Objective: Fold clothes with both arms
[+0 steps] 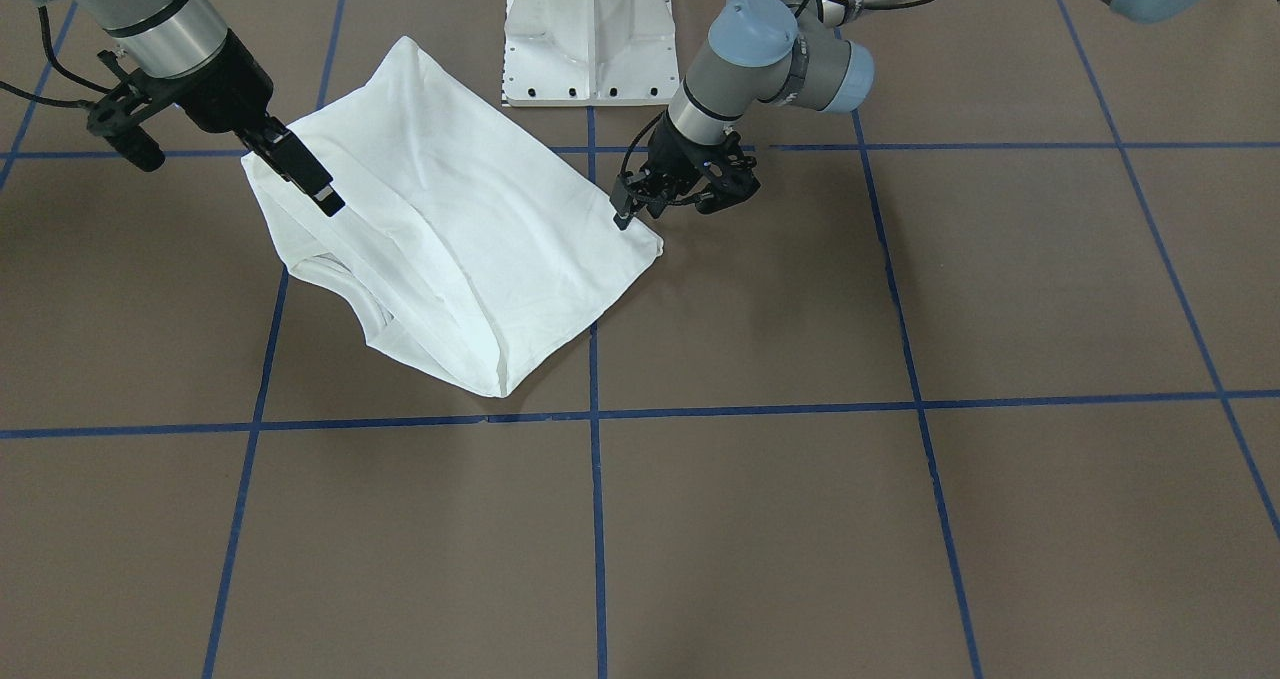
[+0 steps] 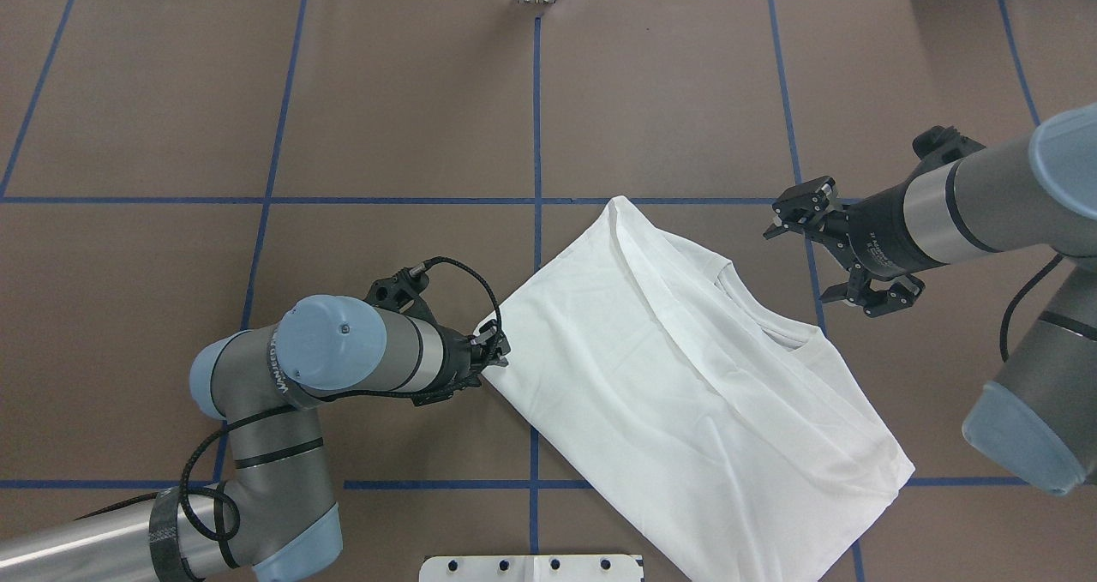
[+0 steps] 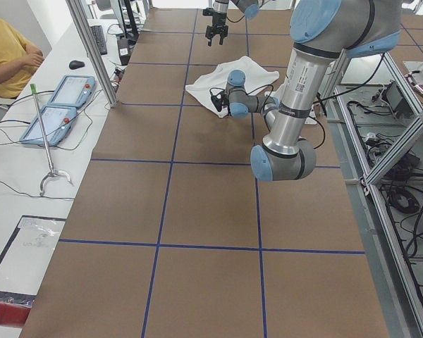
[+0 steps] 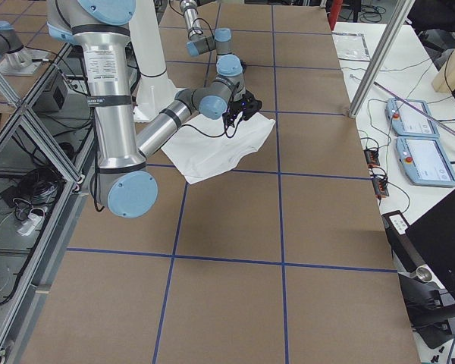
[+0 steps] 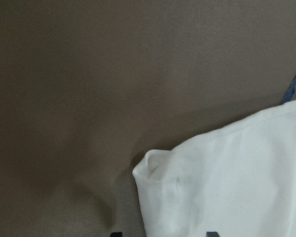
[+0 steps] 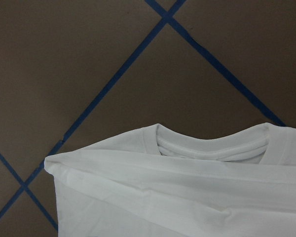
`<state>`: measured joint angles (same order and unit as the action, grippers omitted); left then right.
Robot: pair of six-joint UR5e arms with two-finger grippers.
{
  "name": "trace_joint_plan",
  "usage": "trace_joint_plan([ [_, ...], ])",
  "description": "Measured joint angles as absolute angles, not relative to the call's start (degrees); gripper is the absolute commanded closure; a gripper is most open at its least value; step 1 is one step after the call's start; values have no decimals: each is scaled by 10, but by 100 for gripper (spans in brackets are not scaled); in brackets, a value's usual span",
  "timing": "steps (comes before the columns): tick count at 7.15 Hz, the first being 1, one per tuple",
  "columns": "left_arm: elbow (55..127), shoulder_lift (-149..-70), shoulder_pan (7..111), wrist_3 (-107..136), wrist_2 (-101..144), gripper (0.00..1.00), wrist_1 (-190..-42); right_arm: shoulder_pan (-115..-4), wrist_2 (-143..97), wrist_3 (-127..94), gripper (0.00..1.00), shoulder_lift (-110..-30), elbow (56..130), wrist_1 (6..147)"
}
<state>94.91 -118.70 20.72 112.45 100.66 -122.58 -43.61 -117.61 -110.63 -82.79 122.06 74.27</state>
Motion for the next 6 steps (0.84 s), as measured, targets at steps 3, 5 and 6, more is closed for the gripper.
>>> trace_joint_plan([
  [3,942,-1187,228,1079,989,100,-1225,-440,-1176,-1105,0,-824,1215,743],
  [5,916,-1201,300,987,988,100,-1229,-442,-1172,-1105,0,-819,1207,743],
  [6,869,-1231,342,954,988,100,-1241,-442,-1171,-1105,0,-816,1206,742],
])
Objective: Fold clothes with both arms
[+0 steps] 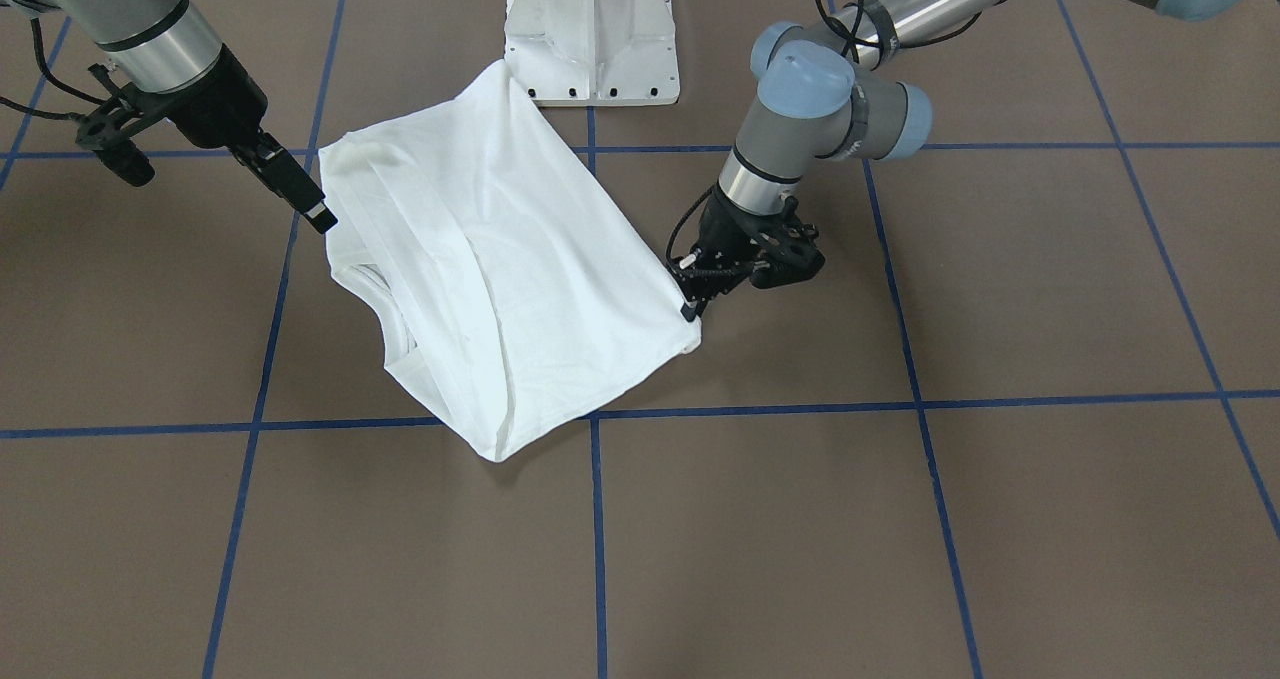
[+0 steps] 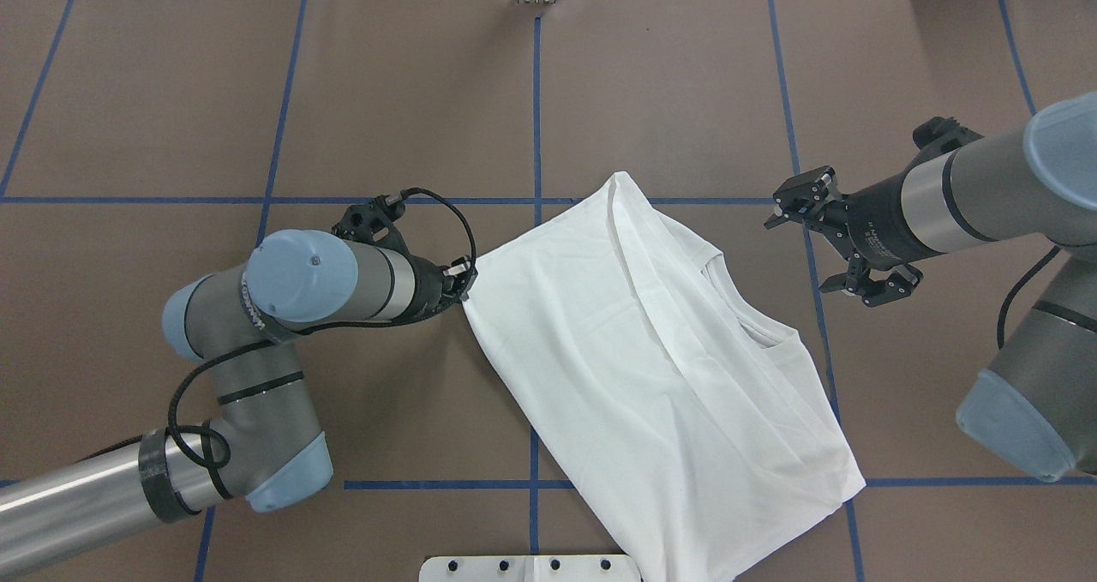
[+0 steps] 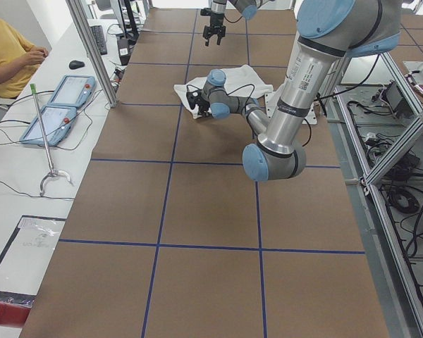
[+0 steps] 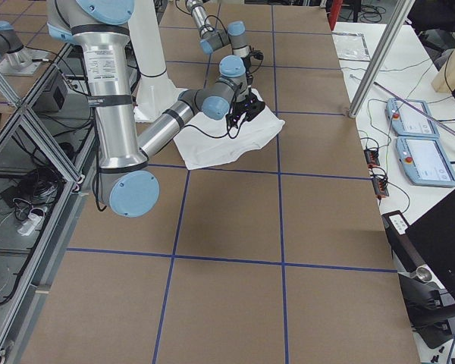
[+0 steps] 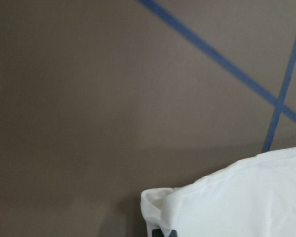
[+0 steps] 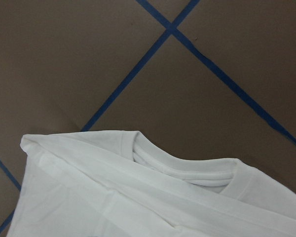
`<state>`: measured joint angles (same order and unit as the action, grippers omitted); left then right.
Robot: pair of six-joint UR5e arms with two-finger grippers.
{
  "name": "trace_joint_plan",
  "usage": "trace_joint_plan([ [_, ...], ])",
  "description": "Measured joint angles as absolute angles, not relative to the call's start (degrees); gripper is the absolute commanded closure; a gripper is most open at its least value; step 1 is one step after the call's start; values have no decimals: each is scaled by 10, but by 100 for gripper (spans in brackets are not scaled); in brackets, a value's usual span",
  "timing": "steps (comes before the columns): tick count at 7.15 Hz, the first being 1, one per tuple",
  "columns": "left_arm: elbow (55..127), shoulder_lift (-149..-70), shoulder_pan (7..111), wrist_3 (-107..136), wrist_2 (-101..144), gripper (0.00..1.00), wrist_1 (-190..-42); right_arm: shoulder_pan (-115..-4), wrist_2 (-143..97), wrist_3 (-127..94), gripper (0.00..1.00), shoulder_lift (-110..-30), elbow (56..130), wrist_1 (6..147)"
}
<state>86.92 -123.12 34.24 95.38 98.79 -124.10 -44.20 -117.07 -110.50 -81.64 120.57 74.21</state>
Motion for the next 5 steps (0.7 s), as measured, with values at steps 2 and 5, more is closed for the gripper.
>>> trace_joint_plan([
  [2,703,-1327,408,928,988,100,-1328,-436,-1168,-1106,0,-806,1205,742],
  [5,575,-1401,441,898,989,38,-1381,-380,-1119,-1106,0,-767,1189,744],
])
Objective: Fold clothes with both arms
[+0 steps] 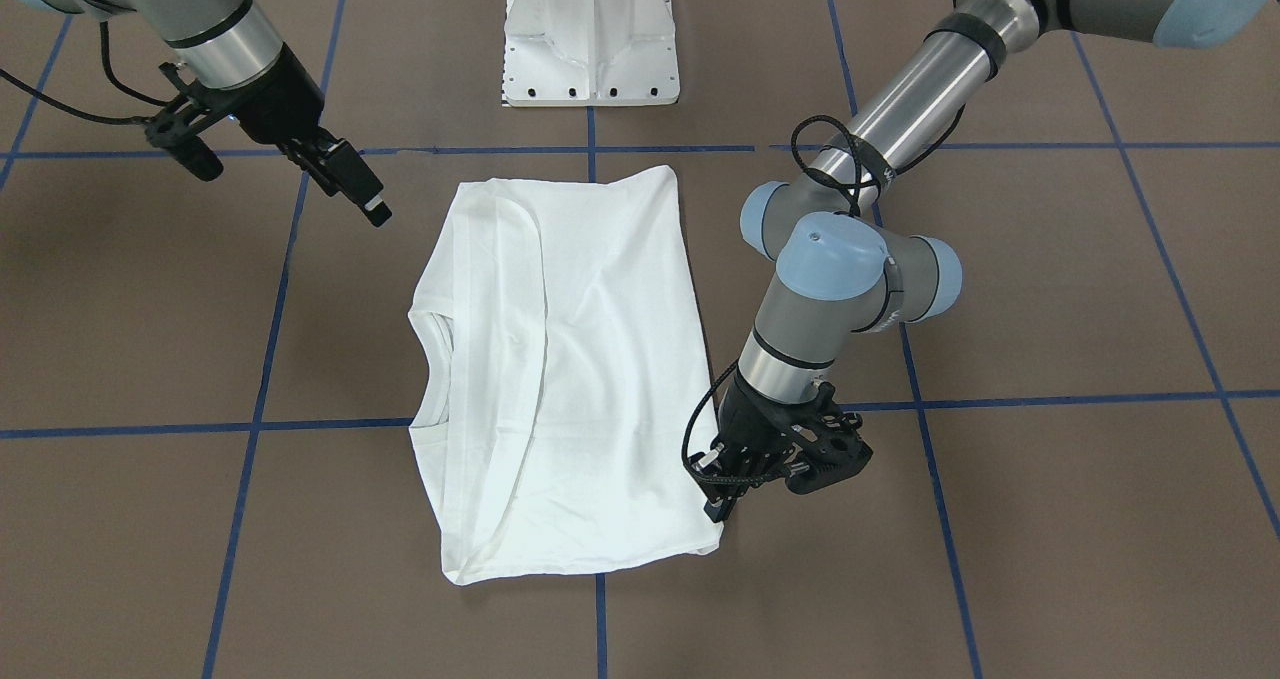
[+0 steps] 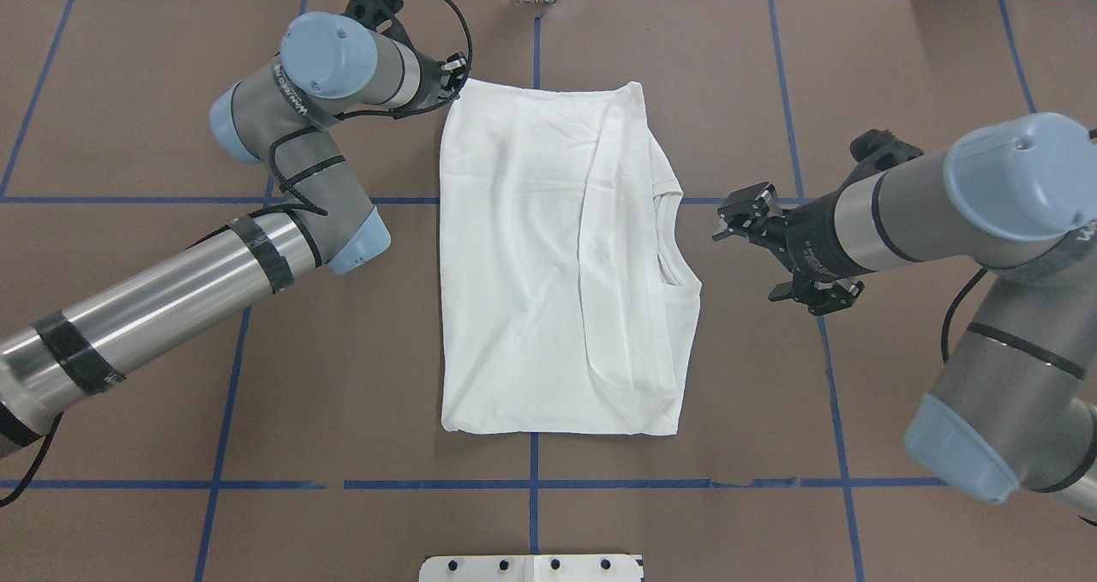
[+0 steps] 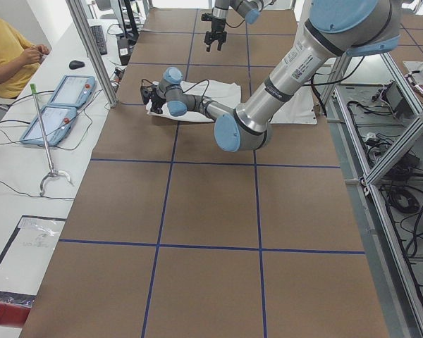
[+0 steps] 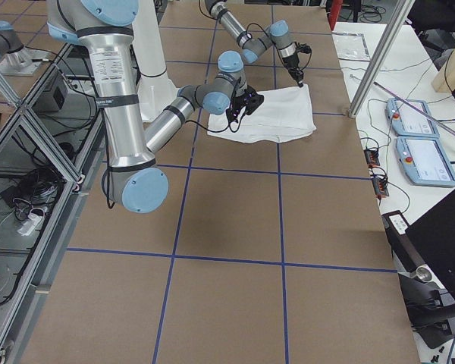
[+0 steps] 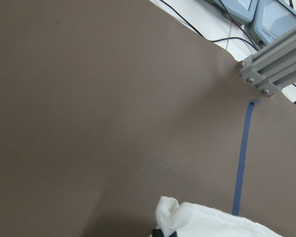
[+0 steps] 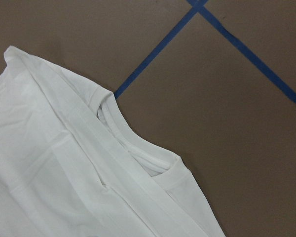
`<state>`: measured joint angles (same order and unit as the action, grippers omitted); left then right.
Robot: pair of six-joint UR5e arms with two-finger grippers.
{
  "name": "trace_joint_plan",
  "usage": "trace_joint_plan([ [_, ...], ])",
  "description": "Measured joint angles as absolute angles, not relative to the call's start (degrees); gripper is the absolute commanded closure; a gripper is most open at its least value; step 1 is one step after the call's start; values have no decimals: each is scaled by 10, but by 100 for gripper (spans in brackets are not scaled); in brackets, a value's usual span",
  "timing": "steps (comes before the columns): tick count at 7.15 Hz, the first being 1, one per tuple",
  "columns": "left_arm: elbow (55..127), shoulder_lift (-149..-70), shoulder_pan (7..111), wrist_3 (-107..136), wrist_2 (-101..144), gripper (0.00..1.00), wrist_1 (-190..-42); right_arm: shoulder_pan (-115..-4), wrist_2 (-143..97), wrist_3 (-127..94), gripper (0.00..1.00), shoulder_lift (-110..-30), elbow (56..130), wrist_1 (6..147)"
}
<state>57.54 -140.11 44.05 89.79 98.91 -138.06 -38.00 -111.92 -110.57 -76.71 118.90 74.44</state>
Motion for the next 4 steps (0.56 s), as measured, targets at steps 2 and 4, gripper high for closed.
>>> trace_joint_plan([
  [2,612,-1388,452,879,1023,38,-1378,-325,-1082,-1105,0,-736,1160,746],
  [4,695,-1330,477,875,1083,38,-1375,-255,-1023,-1095,0,-702,1140,768],
])
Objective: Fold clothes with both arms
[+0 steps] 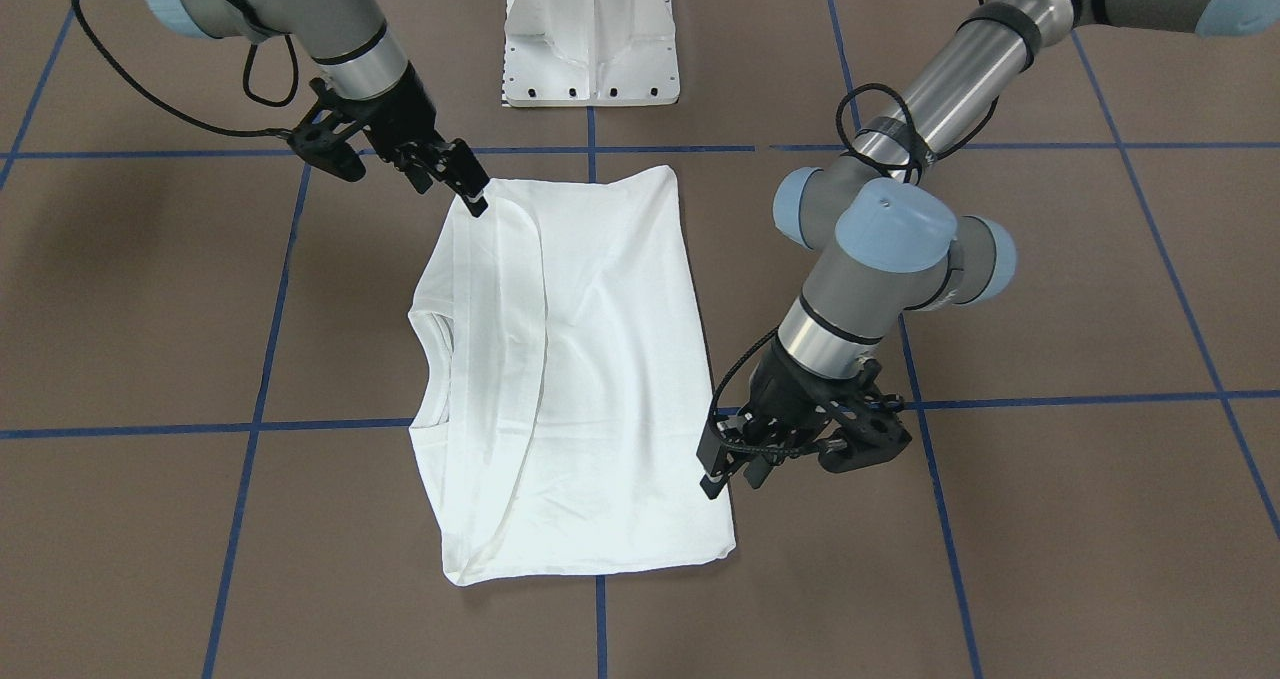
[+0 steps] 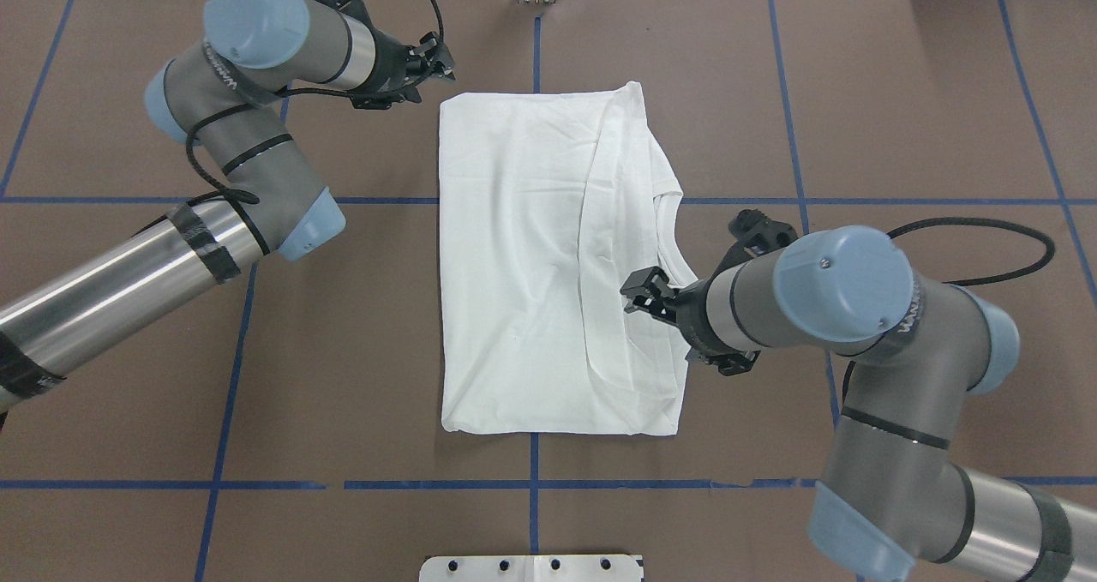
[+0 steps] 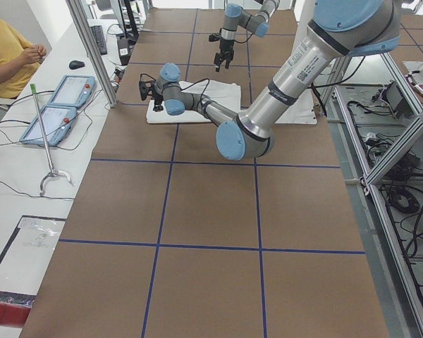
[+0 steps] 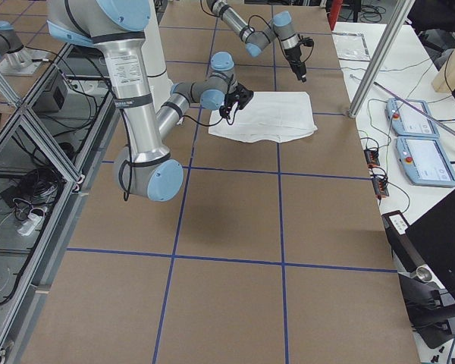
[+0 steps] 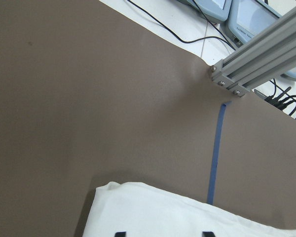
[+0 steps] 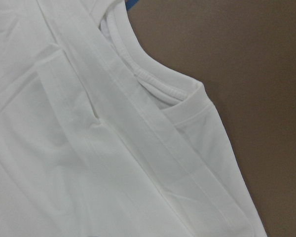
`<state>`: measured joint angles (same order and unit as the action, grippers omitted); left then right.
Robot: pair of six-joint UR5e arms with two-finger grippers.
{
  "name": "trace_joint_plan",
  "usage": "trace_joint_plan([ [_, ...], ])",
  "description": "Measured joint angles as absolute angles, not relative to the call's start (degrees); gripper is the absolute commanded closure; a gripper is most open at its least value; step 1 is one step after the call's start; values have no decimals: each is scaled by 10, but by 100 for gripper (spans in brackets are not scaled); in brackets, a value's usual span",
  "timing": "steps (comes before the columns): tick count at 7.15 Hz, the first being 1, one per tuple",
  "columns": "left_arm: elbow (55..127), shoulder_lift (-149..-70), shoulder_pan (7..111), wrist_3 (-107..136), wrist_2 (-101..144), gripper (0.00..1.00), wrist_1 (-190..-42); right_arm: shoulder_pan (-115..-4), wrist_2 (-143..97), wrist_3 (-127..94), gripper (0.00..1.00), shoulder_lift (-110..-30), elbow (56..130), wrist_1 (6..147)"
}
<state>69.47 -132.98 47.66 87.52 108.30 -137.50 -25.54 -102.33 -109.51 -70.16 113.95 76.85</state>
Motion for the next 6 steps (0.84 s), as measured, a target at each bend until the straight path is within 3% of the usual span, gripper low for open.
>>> trace_joint_plan([
  [6,769,-1278,491,876,1105,38,-1373,-190,-909,-1023,0,-629,1055,757],
])
